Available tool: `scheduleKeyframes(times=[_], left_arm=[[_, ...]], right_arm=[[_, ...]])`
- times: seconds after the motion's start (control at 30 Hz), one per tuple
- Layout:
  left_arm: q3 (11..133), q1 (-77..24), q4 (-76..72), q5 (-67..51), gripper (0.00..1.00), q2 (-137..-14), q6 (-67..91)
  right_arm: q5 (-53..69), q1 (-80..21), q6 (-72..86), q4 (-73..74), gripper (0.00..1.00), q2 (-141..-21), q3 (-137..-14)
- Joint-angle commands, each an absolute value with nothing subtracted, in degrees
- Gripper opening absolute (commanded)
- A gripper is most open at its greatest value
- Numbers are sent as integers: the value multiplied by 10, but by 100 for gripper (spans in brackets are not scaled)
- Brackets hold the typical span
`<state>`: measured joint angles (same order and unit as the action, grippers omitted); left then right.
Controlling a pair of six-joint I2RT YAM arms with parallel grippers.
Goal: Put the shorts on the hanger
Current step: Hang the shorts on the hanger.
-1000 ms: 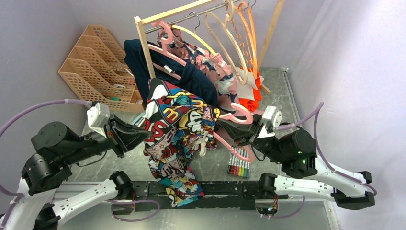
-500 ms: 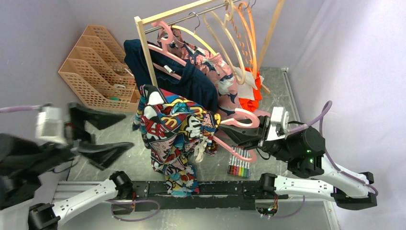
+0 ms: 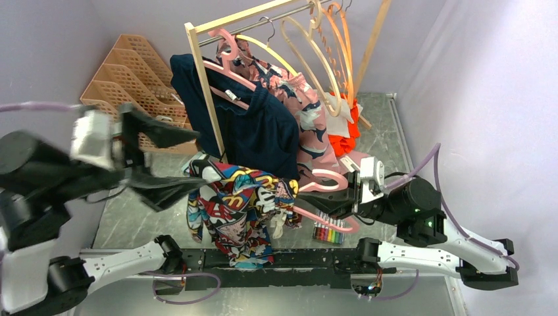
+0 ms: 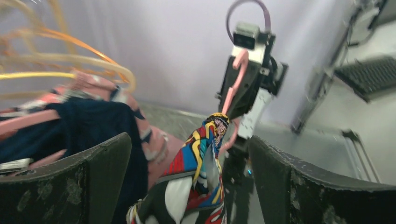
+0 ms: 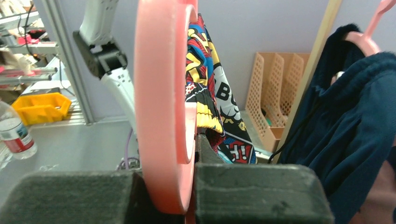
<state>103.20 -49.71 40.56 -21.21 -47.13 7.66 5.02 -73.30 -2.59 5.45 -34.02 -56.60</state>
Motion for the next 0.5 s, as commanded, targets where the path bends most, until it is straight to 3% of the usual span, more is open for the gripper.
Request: scheduleKeyframes(times=[0.0, 0.47], left_arm=[[1052, -499, 462, -366, 99, -542, 53], [1005, -498, 547, -367, 96, -600, -22]], right_arm=[[84, -733, 1, -1, 0, -323, -545], [100, -733, -7, 53, 0, -346, -552]])
